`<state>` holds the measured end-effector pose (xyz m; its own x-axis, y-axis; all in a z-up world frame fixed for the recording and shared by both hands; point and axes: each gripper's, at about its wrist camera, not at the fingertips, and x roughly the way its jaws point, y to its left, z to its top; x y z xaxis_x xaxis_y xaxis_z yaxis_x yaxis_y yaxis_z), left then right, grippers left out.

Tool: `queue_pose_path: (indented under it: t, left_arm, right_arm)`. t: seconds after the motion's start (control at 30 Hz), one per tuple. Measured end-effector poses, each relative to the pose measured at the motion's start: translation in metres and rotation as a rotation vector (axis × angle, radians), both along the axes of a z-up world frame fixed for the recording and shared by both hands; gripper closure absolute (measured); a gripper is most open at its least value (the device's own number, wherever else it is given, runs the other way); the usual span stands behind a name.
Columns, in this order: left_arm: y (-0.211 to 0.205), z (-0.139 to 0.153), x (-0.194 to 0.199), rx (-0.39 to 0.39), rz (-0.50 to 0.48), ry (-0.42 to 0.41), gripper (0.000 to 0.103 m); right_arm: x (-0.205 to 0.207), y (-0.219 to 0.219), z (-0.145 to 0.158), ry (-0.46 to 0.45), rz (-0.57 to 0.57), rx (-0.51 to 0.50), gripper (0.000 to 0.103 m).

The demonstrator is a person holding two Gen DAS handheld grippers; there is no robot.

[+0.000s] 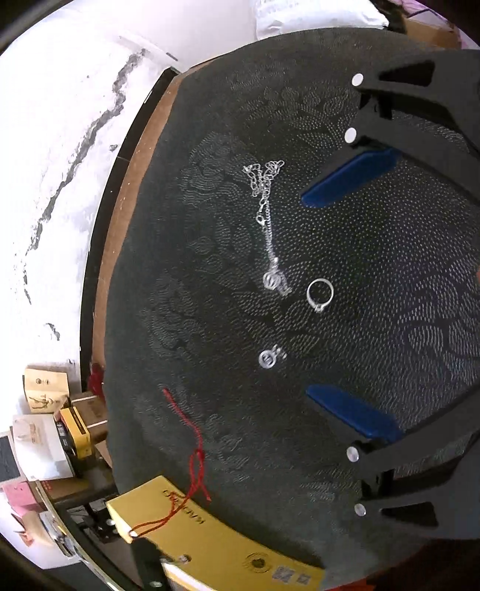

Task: Organize jewelry
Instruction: 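Lower the right gripper onto a small silver ring and close on it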

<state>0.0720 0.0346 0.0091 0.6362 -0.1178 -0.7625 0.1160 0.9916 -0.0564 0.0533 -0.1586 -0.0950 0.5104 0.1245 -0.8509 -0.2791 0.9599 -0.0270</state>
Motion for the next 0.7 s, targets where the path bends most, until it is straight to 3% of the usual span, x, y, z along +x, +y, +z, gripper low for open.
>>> queue_pose_path:
  t: [0.07,0.3,0.43,0.5,0.7]
  left_arm:
    - [0.005,0.003,0.003,-0.043,0.004,0.011,0.072]
    - [0.002,0.006,0.0,-0.04,-0.013,0.0,0.072]
    - [0.007,0.002,0.003,-0.044,0.009,0.014,0.072]
    - [0.009,0.001,0.003,-0.048,0.012,0.02,0.072]
    - [0.004,-0.002,0.002,-0.05,-0.01,0.033,0.072]
  right_arm:
    - [0.004,0.005,-0.004,-0.003,0.033,-0.004,0.026]
    - [0.013,0.034,-0.018,0.023,0.156,-0.002,0.026]
    - [0.019,0.036,-0.027,0.04,0.158,0.015,0.028]
    - [0.022,0.038,-0.026,0.042,0.158,0.02,0.033]
    - [0.022,0.041,-0.022,0.035,0.174,0.027,0.064]
